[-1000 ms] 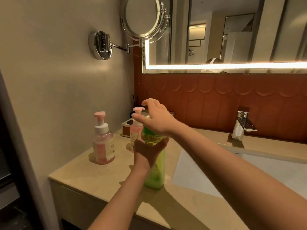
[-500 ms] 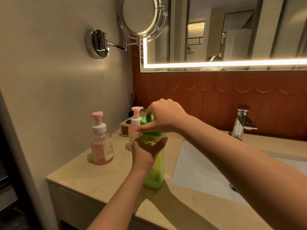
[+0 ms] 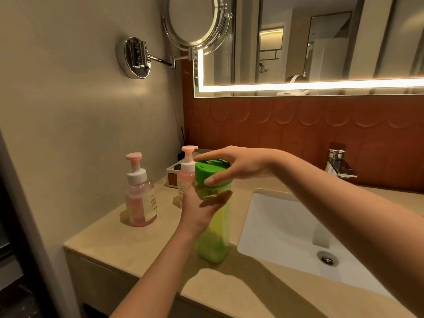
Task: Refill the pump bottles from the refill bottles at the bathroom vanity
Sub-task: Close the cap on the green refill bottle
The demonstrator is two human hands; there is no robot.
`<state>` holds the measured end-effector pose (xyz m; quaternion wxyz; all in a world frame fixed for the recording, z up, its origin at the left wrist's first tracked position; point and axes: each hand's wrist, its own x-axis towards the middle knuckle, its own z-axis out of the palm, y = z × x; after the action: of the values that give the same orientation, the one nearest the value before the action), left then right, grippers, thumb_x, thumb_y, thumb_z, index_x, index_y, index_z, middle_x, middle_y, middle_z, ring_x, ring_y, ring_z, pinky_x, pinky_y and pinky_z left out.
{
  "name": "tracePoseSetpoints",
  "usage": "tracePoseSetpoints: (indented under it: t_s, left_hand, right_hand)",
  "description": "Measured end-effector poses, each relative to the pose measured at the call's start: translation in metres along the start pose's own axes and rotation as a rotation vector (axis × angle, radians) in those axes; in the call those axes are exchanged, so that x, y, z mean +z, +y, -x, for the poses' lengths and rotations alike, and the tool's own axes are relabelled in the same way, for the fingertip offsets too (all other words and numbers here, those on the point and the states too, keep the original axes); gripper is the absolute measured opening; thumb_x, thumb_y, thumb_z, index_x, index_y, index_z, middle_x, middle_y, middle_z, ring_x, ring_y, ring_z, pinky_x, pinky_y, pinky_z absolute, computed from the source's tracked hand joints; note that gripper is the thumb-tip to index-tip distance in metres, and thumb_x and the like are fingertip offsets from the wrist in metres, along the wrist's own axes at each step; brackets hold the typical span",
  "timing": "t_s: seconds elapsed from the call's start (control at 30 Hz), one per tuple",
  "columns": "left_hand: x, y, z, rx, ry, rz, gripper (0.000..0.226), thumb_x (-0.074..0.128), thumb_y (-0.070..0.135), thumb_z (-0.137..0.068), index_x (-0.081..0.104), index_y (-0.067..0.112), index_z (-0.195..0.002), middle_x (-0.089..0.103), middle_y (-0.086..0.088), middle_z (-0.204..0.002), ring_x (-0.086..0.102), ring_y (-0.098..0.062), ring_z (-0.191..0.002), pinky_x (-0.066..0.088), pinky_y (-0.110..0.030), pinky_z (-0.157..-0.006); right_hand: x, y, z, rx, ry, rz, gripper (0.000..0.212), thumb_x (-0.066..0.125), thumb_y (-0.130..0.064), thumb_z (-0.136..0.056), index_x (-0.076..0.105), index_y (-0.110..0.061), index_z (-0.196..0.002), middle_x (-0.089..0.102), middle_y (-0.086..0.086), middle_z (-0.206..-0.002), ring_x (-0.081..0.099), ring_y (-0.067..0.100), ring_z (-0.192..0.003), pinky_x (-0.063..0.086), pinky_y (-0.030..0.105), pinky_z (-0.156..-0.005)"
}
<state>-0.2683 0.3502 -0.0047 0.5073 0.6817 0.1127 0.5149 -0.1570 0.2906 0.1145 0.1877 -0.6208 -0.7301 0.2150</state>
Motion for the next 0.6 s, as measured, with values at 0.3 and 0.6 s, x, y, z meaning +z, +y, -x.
tracePoseSetpoints:
  t_s: [0.3, 0.6]
  left_hand:
    - [-0.003, 0.001, -0.006, -0.060, -0.049, 0.022, 0.045, 0.074, 0.009, -0.069, 0.053, 0.023, -0.106, 0.063, 0.002, -0.097, 0.064, -0.009, -0.090, 0.053, -0.018, -0.075]
    - [0.015, 0.001, -0.001, -0.075, 0.153, 0.048, 0.054, 0.076, 0.002, -0.071, 0.049, 0.013, -0.116, 0.060, 0.004, -0.099, 0.058, -0.017, -0.099, 0.053, -0.026, -0.084]
  right_hand:
    - [0.015, -0.005, -0.014, -0.127, 0.385, 0.778, 0.057, 0.038, -0.067, -0.083, 0.057, -0.014, -0.087, 0.058, 0.000, -0.071, 0.051, 0.014, -0.059, 0.040, 0.025, -0.054]
    - [0.030, -0.014, -0.016, 0.147, 0.578, 0.859, 0.061, 0.036, -0.068, -0.084, 0.041, -0.016, -0.053, 0.040, -0.003, -0.052, 0.039, 0.010, -0.048, 0.030, 0.022, -0.047]
